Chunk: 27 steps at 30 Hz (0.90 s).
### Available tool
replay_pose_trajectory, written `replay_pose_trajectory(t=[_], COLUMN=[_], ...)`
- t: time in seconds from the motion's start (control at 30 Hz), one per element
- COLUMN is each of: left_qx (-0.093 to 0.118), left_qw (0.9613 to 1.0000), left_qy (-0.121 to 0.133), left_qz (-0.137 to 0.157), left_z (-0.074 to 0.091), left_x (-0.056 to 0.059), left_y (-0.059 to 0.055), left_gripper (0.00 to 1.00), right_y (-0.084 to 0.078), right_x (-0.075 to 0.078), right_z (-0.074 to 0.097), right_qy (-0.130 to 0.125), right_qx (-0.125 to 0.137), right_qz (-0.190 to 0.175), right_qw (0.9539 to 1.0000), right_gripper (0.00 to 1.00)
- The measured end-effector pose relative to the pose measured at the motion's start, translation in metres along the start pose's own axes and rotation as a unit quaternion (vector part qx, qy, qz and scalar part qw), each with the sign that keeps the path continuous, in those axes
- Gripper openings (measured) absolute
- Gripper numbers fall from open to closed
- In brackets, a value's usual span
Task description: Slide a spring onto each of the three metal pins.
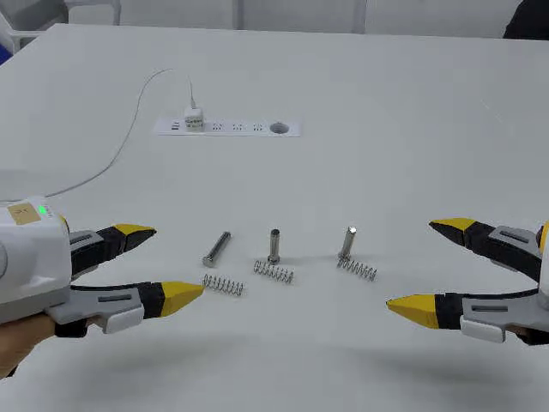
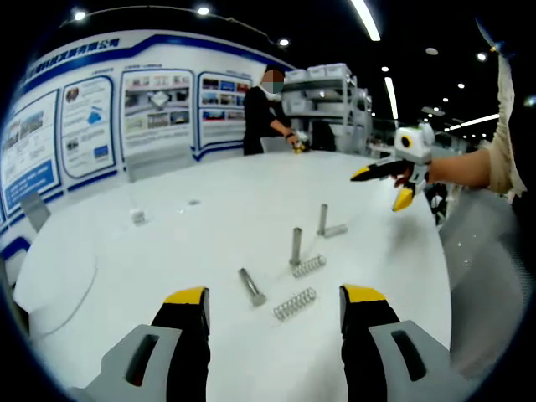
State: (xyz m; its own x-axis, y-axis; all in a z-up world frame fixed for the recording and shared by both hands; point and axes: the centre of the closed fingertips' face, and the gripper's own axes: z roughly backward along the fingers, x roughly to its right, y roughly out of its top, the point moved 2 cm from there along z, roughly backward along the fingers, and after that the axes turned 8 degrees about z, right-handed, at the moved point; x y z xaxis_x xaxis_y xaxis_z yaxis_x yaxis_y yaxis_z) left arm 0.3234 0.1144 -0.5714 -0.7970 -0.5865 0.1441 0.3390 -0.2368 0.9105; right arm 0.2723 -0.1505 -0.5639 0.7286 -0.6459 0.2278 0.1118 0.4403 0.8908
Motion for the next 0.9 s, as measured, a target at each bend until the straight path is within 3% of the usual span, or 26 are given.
replay_pose_trajectory(t=[0.53,0.9], left_qx=[-0.042,-0.077], left_qw=[0.9986,0.9965], left_qy=[0.009,0.028], left_qz=[-0.032,-0.020], left_z=[-0.029,-0.049], left_x=[-0.014,-0.026], left_y=[0.013,0.016], left_gripper=[0.53,0.44], right_y=[-0.002,-0.004], right_x=[0.000,0.000], right_z=[0.002,0.001], right_qy=[-0.003,-0.001], right_qx=[-0.002,-0.005], right_qz=[0.000,-0.003], right_qw=[1.0000,1.0000], right_gripper=[0.78,0.77])
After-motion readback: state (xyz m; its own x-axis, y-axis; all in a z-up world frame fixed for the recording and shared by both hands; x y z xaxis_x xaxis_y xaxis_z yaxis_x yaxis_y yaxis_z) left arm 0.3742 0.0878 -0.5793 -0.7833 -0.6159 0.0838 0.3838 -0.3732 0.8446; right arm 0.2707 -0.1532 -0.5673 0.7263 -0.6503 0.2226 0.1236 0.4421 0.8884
